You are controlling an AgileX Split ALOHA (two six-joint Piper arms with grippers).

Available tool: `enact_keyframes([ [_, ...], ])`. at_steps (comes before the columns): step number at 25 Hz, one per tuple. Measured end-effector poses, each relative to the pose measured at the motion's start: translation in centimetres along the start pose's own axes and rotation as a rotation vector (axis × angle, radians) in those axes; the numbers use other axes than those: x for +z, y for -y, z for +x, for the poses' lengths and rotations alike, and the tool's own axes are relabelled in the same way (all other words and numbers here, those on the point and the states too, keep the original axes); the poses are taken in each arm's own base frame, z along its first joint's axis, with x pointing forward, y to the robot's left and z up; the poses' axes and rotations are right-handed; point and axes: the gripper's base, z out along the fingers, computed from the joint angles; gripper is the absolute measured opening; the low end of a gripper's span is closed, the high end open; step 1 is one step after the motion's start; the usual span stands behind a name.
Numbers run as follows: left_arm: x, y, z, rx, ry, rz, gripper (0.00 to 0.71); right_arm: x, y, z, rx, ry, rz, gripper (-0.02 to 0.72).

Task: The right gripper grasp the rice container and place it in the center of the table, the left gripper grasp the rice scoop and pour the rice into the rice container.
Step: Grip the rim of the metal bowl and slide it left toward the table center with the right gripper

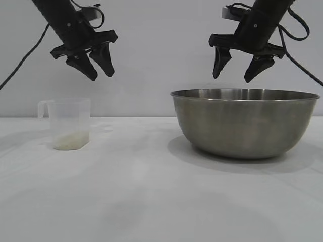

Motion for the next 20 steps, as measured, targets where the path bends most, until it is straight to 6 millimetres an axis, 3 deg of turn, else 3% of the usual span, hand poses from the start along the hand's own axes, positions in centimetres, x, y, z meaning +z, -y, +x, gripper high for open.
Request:
enact_keyframes([
  [13,0.0,0.0,0.0,0.0,0.0,0.0,0.321,0.0,-0.1,0.2,0.001,-0.024,-0.006,0.526],
  [15,0.0,0.0,0.0,0.0,-0.002,0.001,0.321,-0.7,0.4,0.0,0.008,-0.028,-0.003,0.526],
  [20,0.0,0.0,0.0,0.003,-0.005,-0.001,0.321,-5.2,2.0,-1.0,0.033,-0.036,0.007,0.526],
])
